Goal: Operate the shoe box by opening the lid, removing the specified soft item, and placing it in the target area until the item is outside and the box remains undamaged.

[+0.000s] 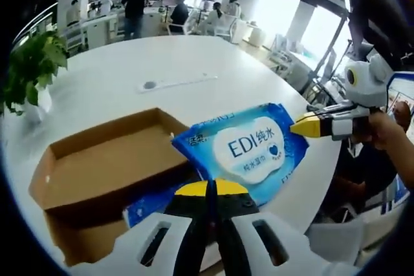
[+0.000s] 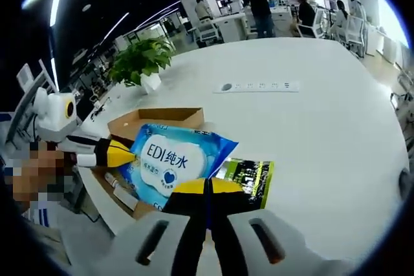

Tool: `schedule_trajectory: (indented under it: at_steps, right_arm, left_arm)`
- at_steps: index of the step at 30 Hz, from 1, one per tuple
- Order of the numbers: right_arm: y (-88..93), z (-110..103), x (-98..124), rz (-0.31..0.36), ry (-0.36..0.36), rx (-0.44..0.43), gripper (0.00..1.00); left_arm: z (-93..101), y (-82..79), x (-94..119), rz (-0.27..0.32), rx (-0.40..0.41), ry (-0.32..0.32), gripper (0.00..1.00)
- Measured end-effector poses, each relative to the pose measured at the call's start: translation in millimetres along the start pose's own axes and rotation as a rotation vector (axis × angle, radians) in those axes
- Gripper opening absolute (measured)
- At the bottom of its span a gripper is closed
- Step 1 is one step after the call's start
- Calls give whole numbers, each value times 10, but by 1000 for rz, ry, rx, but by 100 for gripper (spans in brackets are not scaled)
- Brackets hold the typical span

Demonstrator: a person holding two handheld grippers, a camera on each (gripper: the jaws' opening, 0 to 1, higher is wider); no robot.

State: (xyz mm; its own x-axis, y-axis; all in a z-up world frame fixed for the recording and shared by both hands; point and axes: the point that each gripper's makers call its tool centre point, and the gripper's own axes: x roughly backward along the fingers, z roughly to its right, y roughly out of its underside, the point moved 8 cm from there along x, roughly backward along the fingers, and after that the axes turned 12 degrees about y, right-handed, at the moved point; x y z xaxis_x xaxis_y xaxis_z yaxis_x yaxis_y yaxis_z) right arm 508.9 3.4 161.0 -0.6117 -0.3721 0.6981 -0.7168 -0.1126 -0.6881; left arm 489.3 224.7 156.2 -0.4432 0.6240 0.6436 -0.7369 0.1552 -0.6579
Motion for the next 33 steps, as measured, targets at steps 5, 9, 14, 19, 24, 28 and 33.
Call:
schedule_trajectory:
  at_steps: [5,9,14,19,24,28,33]
  right_arm:
    - [-1,85,31,-2,7,-5,0]
    - [10,162,36,-6,17,-9,0]
    - [-1,253,29,-5,24,-11,0]
    - [-1,350,11,-7,34,-19,0]
    - [11,422,-19,-15,39,-27,0]
    - [19,464,-89,-22,39,-34,0]
    - [40,503,-192,-31,37,-41,0]
  left_arm:
    - [55,-36,-75,-9,-16,8,0]
    - [98,-64,-142,-14,-37,20,0]
    - [137,-86,-234,-27,-54,23,0]
    - [159,-120,-338,-39,-65,30,0]
    - [158,-128,-419,-39,-65,38,0]
    - [127,-109,-486,-42,-57,39,0]
    - [71,-110,-568,-57,-58,33,0]
